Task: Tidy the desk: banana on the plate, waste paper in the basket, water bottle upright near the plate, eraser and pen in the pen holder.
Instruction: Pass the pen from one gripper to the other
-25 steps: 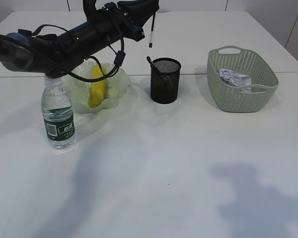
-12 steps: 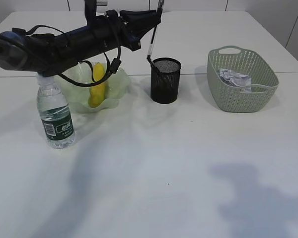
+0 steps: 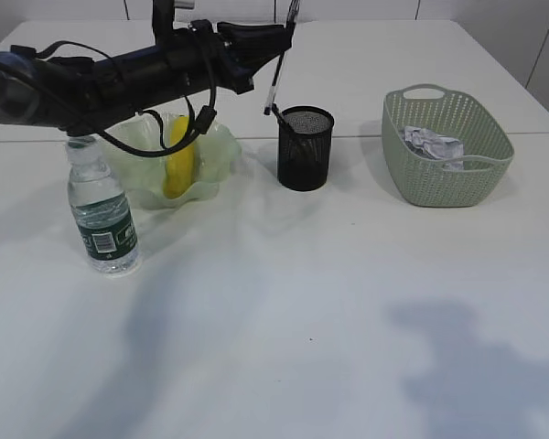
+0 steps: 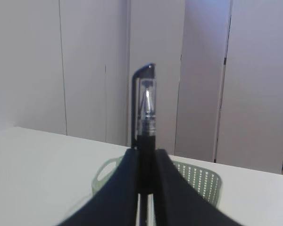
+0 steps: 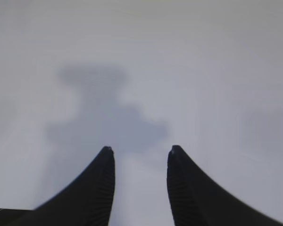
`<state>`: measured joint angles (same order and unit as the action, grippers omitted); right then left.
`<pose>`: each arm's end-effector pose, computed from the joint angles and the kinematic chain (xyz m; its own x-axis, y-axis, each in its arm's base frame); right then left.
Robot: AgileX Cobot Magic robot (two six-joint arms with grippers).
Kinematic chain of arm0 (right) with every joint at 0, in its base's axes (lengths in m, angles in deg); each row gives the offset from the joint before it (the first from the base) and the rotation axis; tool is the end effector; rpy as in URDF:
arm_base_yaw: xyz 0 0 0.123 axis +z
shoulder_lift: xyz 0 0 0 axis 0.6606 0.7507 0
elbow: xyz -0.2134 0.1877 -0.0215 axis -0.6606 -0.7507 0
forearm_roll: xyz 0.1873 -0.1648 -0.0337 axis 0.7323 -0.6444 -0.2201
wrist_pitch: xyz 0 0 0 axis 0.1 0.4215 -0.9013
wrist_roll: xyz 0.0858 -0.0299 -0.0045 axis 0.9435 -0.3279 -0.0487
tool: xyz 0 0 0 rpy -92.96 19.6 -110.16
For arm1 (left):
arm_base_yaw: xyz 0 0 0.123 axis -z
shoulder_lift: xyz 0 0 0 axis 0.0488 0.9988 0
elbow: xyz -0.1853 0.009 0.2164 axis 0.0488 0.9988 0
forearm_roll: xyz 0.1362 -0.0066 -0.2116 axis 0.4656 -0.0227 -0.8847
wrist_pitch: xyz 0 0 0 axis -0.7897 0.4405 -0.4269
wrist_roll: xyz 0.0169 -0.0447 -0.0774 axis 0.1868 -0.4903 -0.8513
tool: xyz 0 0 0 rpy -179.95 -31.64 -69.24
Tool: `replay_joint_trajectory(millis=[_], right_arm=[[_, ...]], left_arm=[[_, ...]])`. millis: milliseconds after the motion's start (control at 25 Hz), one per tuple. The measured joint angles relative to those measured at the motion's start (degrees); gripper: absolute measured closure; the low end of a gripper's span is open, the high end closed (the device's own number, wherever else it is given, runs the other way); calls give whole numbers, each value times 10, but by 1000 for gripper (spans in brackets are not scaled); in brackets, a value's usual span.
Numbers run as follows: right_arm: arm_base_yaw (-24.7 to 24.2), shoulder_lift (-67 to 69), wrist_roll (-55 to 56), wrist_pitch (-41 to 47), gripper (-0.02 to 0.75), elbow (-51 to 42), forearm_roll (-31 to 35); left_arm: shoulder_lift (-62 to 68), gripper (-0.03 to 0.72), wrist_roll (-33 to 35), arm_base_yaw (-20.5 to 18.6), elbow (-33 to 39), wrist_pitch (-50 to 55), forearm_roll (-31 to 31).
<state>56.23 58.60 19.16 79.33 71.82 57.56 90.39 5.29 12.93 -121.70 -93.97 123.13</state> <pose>0.1353 0.0226 0.3054 -0.8012 -0.0785 -0.5932 -0.0697 0.9969 -0.0378 0.4660 -0.2012 0.2132 0.0407 -0.1770 -0.9834 0.9054 0.4228 -0.0386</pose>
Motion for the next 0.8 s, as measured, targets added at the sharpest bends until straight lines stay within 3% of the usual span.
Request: replay_joint_trajectory(millis=[400, 800], right_arm=[[0, 0, -2, 0, 456, 0, 1], [0, 0, -7, 0, 456, 0, 3]], left_arm=[[-11, 660, -1, 13, 0, 13, -3], [-11, 662, 41, 30, 0, 22, -70]])
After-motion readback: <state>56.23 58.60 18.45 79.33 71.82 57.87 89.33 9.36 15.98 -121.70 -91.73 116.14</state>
